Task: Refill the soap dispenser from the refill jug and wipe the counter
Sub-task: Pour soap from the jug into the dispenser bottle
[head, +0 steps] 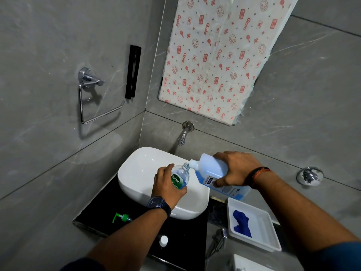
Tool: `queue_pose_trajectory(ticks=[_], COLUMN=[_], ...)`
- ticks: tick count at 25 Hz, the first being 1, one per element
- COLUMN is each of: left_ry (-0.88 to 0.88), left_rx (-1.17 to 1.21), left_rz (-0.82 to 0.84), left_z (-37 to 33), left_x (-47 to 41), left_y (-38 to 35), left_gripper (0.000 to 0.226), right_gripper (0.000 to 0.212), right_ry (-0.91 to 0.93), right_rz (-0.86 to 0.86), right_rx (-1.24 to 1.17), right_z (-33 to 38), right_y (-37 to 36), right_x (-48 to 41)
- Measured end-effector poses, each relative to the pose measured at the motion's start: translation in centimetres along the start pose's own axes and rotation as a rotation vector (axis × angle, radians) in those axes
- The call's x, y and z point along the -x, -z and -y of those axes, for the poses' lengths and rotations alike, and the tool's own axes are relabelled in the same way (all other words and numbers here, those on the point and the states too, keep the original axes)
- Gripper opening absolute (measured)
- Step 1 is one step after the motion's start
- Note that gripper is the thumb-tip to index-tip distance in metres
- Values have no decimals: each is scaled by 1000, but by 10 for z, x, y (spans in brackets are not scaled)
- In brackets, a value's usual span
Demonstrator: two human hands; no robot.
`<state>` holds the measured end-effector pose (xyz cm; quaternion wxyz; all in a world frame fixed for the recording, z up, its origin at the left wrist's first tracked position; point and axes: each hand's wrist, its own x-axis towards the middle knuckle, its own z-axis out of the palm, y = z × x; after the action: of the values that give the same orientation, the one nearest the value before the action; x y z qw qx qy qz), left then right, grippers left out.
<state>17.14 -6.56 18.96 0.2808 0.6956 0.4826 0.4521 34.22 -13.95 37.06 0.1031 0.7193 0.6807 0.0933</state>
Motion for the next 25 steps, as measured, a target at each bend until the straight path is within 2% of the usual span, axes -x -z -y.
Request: queue_pose_trajectory(ticks=[25], left_ry=[-5], left_rx=[15], left_rz=[-12], left_z=[-2], left_x=[-1], left_y=[0], left_gripper=[84], right_gripper=[85], right_ry=[1], right_rz=[-17], right_rx=[-4], right_z=[1], right_y=[1], right_x=[2])
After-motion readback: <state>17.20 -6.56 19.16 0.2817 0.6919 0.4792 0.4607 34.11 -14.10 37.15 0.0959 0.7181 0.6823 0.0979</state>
